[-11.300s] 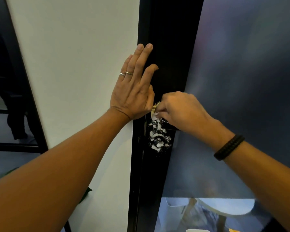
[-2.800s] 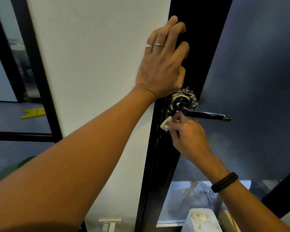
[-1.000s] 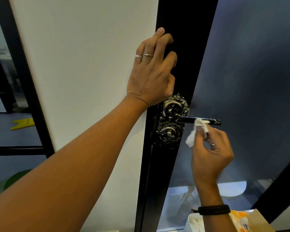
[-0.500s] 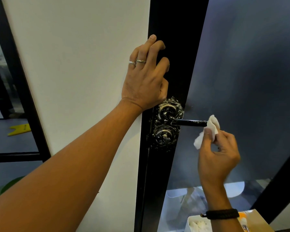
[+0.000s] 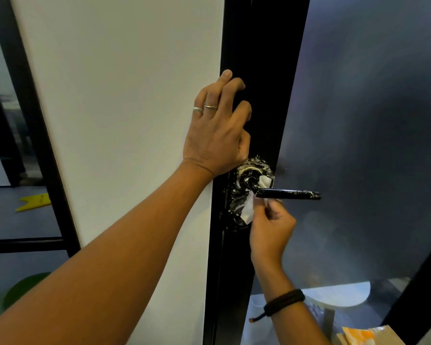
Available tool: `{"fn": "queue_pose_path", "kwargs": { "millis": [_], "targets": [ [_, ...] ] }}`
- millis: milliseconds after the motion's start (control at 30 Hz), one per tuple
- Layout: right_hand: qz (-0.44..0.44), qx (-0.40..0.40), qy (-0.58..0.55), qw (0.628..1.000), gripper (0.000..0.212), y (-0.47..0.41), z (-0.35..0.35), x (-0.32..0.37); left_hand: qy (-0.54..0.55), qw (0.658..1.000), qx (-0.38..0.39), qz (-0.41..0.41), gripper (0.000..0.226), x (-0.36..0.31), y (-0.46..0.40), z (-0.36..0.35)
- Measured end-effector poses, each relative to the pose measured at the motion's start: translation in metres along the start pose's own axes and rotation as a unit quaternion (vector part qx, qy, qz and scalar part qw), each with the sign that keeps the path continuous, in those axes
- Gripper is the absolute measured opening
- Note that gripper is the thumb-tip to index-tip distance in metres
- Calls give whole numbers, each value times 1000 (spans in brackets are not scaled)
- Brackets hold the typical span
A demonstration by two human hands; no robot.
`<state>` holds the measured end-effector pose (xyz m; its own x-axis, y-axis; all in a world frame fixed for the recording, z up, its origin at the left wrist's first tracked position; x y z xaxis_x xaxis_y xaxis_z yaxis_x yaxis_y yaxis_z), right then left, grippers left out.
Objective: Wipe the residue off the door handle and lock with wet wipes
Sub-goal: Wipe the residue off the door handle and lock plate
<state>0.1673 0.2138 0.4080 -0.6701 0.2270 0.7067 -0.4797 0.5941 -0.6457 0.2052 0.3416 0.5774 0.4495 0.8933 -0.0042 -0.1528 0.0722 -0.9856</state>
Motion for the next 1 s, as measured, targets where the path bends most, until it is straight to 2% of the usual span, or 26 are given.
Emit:
{"fn": "queue_pose_path", "kwargs": {
  "millis": [133,200,233,367,467,600,700,800,900,1000],
  "targets": [
    [69,-8,50,996,20,2,-7,-1,5,1000,1,4,25,1,1,-1],
    [86,14,46,995,8,5,-6,0,6,1000,2,4,25,1,0,-1],
    [101,35,50,993,9,9,-8,1,6,1000,4,4,25,0,0,0],
    [213,94,165,959,36,16,-27,1,2,1000,10,2,26,0,0,0],
    [260,57,265,927,45,19,-43,7,2,1000,12,3,27,1,0,0],
    [236,29,293,926,50,27,-48,11,8,1000,8,2,27,2,1,-2],
    [189,49,298,934,42,23,-31,9,13,1000,6,1,27,1,0,-1],
    [114,108,255,954,19,23,-10,8,15,1000,8,0,26,0,0,1],
    [65,159,166,971,15,19,14,21,28,999,19,3,25,1,0,4],
    [25,228,141,963,12,6,36,40,73,997,34,17,27,-2,10,12]
  ]
}}
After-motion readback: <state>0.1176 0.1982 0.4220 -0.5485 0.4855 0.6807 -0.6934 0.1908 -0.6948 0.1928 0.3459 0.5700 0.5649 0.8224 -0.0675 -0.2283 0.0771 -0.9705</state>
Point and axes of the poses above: each hand's wrist, its own y-axis away from the middle knuckle, its own z-axis out of the back of the hand, x = y × z, the point moved 2 cm from there along -y, towards the middle knuckle, and after that the axes turned 14 degrees about z, right-handed, at the moved point
